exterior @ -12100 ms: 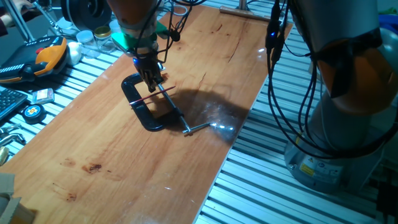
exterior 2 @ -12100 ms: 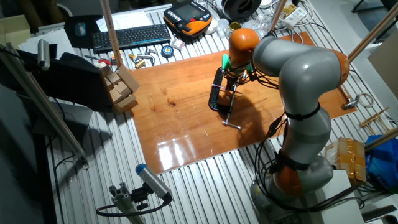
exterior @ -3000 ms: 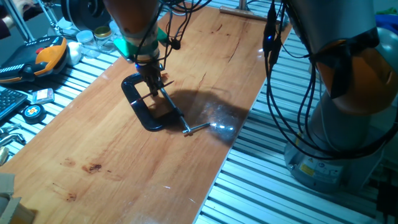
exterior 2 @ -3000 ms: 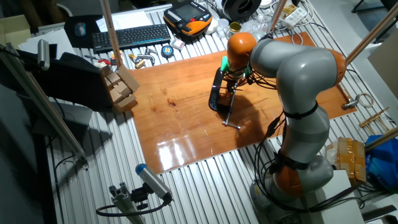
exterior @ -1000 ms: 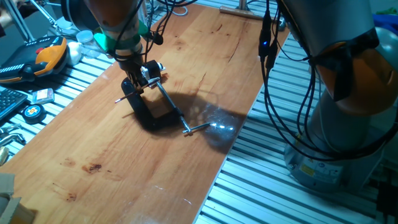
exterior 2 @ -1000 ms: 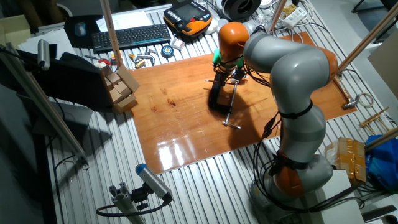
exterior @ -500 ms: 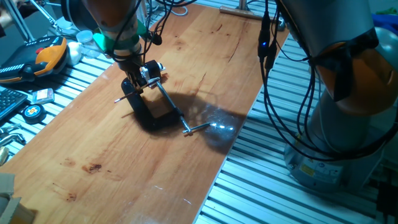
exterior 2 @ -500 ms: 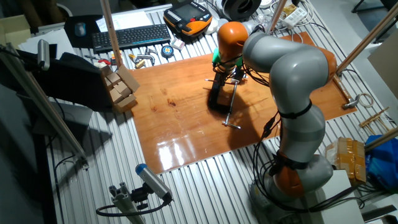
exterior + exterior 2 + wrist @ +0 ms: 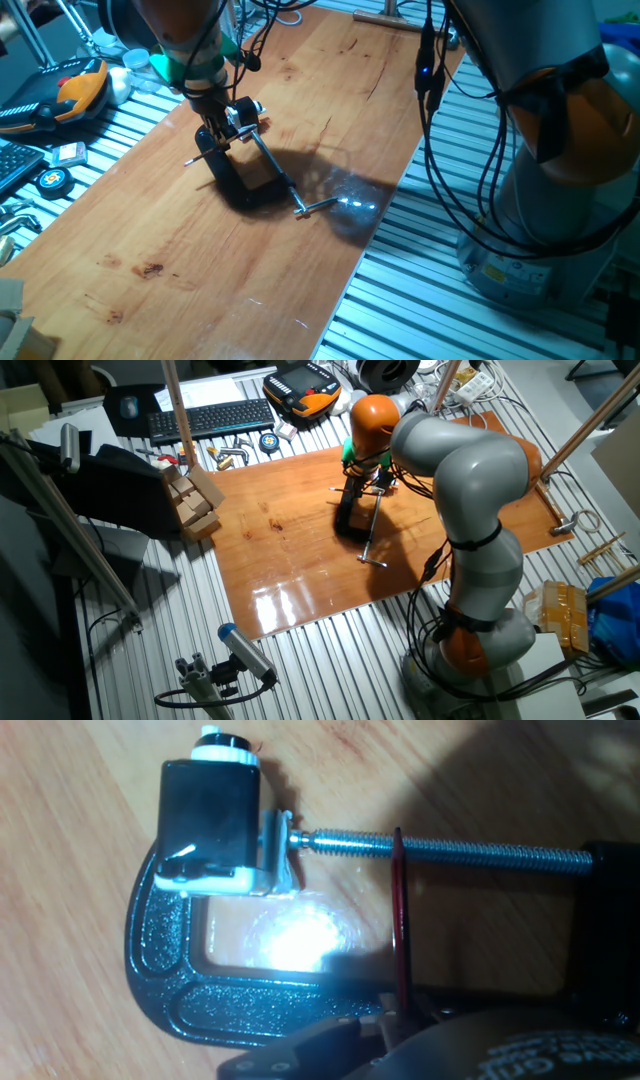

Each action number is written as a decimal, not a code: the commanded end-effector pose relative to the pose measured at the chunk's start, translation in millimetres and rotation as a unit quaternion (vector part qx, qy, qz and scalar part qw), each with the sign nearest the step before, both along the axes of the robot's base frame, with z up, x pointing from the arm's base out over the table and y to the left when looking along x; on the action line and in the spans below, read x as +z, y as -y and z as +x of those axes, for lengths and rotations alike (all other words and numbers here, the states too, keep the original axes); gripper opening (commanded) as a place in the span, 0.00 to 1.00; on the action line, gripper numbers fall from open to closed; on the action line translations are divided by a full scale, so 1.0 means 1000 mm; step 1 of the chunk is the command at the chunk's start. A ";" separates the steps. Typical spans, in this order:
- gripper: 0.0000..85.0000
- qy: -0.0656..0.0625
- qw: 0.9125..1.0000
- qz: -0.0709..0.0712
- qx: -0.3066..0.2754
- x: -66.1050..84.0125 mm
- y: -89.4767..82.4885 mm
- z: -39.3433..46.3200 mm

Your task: Insert the pencil into the pencil sharpener

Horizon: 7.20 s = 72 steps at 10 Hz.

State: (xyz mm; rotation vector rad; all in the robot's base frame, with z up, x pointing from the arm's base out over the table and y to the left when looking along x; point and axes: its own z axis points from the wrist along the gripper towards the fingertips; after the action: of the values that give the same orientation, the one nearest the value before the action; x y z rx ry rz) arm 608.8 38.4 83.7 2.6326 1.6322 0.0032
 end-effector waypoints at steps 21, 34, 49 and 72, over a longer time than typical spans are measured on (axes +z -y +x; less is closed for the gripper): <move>0.00 0.006 1.000 0.006 -0.011 -0.005 -0.015 0.0453; 0.00 0.009 1.000 -0.001 -0.003 -0.012 -0.015 0.0643; 0.00 0.010 1.000 -0.005 -0.007 -0.015 -0.009 0.0723; 0.00 0.010 1.000 -0.003 -0.016 -0.019 -0.007 0.0849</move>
State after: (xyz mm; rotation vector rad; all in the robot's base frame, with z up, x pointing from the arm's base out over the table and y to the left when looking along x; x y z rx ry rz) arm 693.9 45.2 64.8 2.6452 1.5820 0.0235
